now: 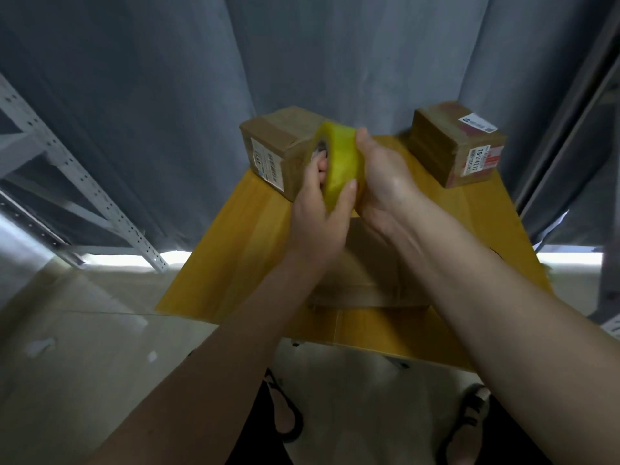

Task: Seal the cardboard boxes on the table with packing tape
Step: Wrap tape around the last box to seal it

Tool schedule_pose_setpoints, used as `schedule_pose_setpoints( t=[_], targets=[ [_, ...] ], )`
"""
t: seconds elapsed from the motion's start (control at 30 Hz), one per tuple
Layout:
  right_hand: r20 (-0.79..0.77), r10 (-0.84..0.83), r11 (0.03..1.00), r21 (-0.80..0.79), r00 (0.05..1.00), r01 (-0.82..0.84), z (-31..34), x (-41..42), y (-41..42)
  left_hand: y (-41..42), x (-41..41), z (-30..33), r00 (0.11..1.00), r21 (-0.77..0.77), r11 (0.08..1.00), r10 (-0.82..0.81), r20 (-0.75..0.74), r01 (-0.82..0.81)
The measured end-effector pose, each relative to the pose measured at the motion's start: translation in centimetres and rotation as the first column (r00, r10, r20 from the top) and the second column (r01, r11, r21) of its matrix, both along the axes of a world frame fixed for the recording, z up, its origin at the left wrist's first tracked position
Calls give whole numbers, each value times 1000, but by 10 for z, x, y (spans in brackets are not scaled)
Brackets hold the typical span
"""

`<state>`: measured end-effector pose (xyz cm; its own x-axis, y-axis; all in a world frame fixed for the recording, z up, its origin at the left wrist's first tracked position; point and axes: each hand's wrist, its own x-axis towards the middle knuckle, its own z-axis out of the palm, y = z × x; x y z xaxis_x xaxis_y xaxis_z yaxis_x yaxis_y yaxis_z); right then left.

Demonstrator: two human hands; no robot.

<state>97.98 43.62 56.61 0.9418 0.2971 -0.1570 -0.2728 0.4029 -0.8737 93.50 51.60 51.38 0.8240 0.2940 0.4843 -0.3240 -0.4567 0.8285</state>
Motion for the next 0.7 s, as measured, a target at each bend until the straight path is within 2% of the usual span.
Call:
schedule_pose_setpoints(
  t=[0.03,0.1,0.17,0.23,0.3,0.37,0.43,0.53,0.63,0.7],
  targets=[
    [-8,25,1000,10,1000,-25,0,0,-1,0,0,0,999,-43,999,-34,-21,33],
    [-2,75,994,-78,997,-75,-2,-2,-1,2,6,9,995,-241,970,-7,-95,-17],
    [17,104,984,-149,994,-100,-8,-7,0,6,16,18,975,-437,893,10,-221,-108],
    [13,96,986,-137,995,-93,-9,-11,1,7,20,25,955,-529,840,-48,-293,-121],
    [13,59,992,-112,998,-57,-6,-9,0,6,18,26,956,-456,886,-54,-288,-87],
    [0,38,996,-85,999,-38,-2,-6,-3,8,13,23,975,-360,933,-71,-209,-9],
    [-46,38,999,-27,998,-39,2,-5,-4,10,7,19,978,-291,950,-160,-134,116],
    [-156,3,997,73,988,8,6,-3,-4,15,-1,11,945,-142,951,-294,-146,275],
    [-194,-30,991,120,981,54,5,2,-5,19,-5,1,938,64,946,-305,-167,319],
    [-168,-11,991,130,986,34,2,1,-7,19,-5,-2,946,16,956,-288,-146,294]
  ],
)
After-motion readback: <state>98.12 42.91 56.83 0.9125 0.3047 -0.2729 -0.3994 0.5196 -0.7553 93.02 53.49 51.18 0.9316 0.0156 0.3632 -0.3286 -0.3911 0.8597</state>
